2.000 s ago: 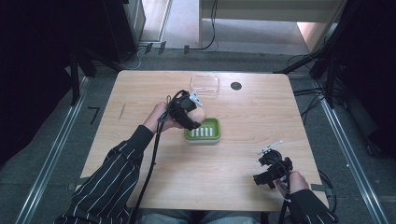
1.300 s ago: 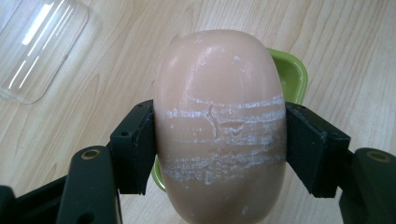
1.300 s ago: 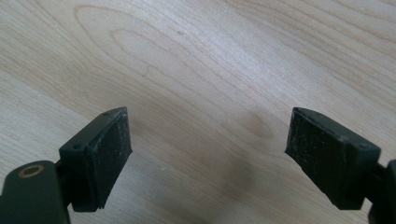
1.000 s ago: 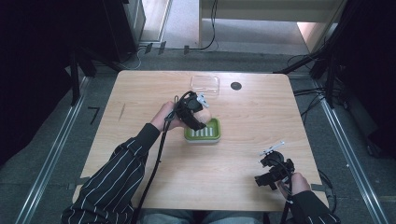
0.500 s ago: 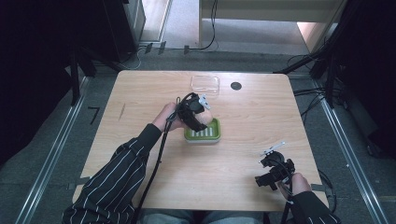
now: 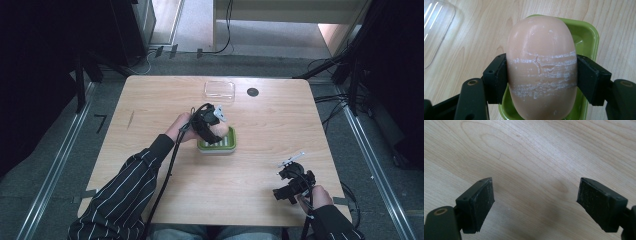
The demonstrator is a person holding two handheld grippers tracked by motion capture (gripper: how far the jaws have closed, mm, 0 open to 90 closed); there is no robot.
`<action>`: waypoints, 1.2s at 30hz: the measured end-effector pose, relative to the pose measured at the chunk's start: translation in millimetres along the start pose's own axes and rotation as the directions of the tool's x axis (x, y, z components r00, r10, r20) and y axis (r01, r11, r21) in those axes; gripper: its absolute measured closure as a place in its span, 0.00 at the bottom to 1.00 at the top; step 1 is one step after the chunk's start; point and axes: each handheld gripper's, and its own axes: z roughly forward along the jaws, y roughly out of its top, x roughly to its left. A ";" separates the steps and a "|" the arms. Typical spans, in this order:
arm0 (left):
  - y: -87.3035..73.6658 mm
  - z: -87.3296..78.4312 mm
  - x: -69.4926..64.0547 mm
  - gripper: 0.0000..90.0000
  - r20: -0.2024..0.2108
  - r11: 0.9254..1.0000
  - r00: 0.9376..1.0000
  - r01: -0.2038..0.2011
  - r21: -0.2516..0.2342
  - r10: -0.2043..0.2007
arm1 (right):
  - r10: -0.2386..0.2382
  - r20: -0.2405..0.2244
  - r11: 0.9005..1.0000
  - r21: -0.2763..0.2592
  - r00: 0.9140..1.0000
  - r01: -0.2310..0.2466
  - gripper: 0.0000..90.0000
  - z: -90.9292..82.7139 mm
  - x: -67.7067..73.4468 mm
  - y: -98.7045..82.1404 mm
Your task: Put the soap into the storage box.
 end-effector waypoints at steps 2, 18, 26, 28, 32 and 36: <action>0.1 1.7 -0.7 0.36 0.003 1.000 1.000 -0.005 -0.004 0.005 | -0.004 0.001 1.000 0.001 1.000 0.004 0.16 0.1 -0.4 -0.2; -5.9 16.6 -1.8 0.36 0.025 0.999 0.999 -0.043 0.024 0.042 | -0.003 0.001 1.000 0.002 1.000 0.003 0.16 0.4 -0.4 -0.1; -8.0 18.7 -0.3 0.36 0.029 0.999 0.999 -0.045 0.030 0.044 | -0.003 0.000 1.000 0.001 1.000 0.003 0.16 0.3 -0.6 -0.3; -8.5 19.2 0.1 0.36 0.035 0.999 0.999 -0.043 0.031 0.041 | -0.001 0.001 1.000 0.002 1.000 0.001 0.16 0.4 -0.6 -0.2; -9.9 20.8 1.1 0.36 0.044 0.999 0.998 -0.035 0.029 0.033 | -0.002 0.001 1.000 0.001 1.000 0.002 0.16 0.4 -0.7 -0.3; -10.4 20.7 1.5 0.36 0.048 0.999 0.998 -0.036 0.030 0.034 | 0.001 0.001 1.000 0.001 1.000 -0.001 0.16 0.4 -0.5 -0.3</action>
